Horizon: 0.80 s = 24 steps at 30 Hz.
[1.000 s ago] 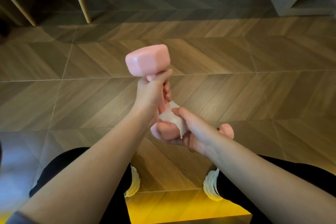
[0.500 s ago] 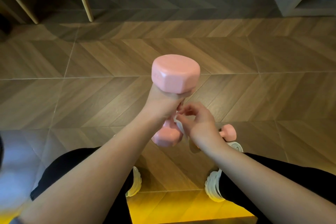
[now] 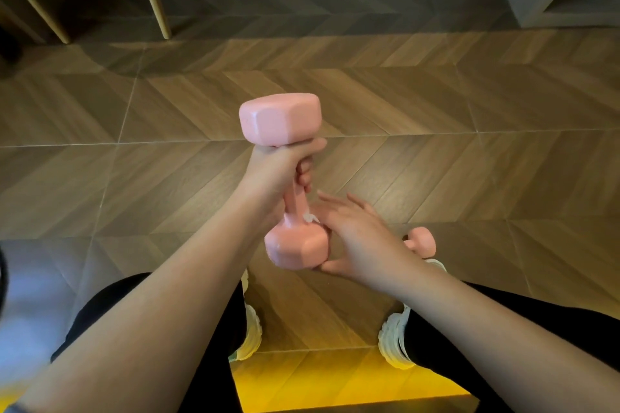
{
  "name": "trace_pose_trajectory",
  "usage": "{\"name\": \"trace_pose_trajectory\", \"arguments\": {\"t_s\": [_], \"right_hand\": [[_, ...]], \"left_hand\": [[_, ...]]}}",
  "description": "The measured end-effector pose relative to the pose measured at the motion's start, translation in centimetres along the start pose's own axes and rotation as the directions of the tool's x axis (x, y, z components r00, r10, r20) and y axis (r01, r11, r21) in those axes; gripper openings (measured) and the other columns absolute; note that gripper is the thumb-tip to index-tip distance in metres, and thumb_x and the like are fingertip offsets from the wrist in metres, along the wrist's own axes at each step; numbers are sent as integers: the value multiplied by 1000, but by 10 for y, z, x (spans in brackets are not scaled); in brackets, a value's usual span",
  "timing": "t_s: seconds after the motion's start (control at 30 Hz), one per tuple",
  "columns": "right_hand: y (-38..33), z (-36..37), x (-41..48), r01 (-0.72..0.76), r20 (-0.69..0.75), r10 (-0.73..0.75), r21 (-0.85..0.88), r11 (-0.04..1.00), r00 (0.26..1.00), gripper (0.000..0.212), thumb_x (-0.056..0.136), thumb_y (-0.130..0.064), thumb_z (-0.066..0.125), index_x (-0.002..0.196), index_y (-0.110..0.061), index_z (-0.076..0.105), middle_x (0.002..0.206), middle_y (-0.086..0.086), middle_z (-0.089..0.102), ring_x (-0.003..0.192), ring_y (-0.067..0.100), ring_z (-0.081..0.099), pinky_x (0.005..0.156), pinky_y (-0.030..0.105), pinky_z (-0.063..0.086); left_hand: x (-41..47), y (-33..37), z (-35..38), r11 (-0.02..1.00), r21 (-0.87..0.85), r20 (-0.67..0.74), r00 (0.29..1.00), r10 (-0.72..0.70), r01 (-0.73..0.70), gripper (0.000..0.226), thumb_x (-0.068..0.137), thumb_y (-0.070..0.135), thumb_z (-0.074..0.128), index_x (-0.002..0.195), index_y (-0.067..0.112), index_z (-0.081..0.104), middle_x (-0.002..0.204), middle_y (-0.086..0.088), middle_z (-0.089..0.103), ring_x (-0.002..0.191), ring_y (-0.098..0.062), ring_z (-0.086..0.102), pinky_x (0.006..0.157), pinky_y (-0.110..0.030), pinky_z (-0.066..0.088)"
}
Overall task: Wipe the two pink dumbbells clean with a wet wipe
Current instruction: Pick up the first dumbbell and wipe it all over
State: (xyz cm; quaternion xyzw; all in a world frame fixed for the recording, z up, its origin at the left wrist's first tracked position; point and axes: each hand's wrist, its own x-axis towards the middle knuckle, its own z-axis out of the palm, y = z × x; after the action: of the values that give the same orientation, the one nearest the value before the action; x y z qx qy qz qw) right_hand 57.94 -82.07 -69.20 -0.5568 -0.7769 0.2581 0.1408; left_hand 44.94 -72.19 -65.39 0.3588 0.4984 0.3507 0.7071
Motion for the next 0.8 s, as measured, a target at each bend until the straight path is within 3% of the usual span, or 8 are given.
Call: {"name": "trace_pose_trajectory", "arguments": {"t_s": [0.07,0.13,0.3,0.37,0.47,0.53,0.67,0.8], "right_hand": [[-1,-1,-4,54,-159,-65,-69,996,985,69,53,-23,93,115,-14,64,120,2,67,125,21,55,107,30,27],[-3,-1,-6,83,-259,-92,-45,996,961,61,50,-21,93,103,-12,65,108,2,67,109,21,58,96,28,33],[-3,1,-2,60,-54,-56,76,995,997,67,68,-26,82,129,-16,56,137,3,56,132,15,40,105,30,31],[-4,1,-1,40,-33,-36,135,990,999,68,70,-19,81,132,-16,55,140,4,54,133,17,41,106,32,33],[-5,-4,-4,20,-103,-5,146,989,995,62,66,-11,84,124,-11,60,124,5,62,116,23,55,95,37,43],[-7,-8,-7,34,-207,-2,152,988,978,54,64,-10,85,113,-8,63,113,5,64,105,24,60,86,38,47],[-7,-14,-8,35,-357,20,147,989,934,48,63,-17,90,100,-5,62,99,1,61,91,12,53,76,25,39],[-4,-20,-6,19,-286,20,132,991,958,49,66,-26,90,102,-6,64,98,-2,61,90,10,53,76,23,36]], "left_hand": [[0,5,-2,1000,-30,-23,1000,-5,4,28,86,8,68,67,17,50,45,5,37,40,-11,34,45,-25,33],[2,9,-5,997,-68,-32,999,-28,25,29,87,9,67,66,18,49,46,5,37,40,-11,33,45,-24,33],[0,8,-7,995,-65,38,997,-71,73,39,89,8,64,59,22,44,45,6,32,39,-10,31,45,-23,31],[-1,7,-6,996,-60,74,995,-59,64,42,90,8,64,55,23,45,45,6,32,39,-10,31,45,-22,32],[-2,9,-4,995,-88,109,994,-29,39,37,90,11,64,57,23,51,48,6,38,40,-9,34,44,-22,34],[-3,11,-4,996,-90,88,996,9,-1,22,90,14,65,70,18,57,56,2,51,45,-10,44,46,-22,41],[-2,9,-1,982,-184,-27,999,28,-33,6,94,10,63,90,7,59,72,-2,57,62,-12,58,69,-30,59],[-2,5,-1,986,-165,-52,999,11,-20,10,99,17,57,95,9,55,74,-1,53,57,-10,53,55,-24,50]]}}
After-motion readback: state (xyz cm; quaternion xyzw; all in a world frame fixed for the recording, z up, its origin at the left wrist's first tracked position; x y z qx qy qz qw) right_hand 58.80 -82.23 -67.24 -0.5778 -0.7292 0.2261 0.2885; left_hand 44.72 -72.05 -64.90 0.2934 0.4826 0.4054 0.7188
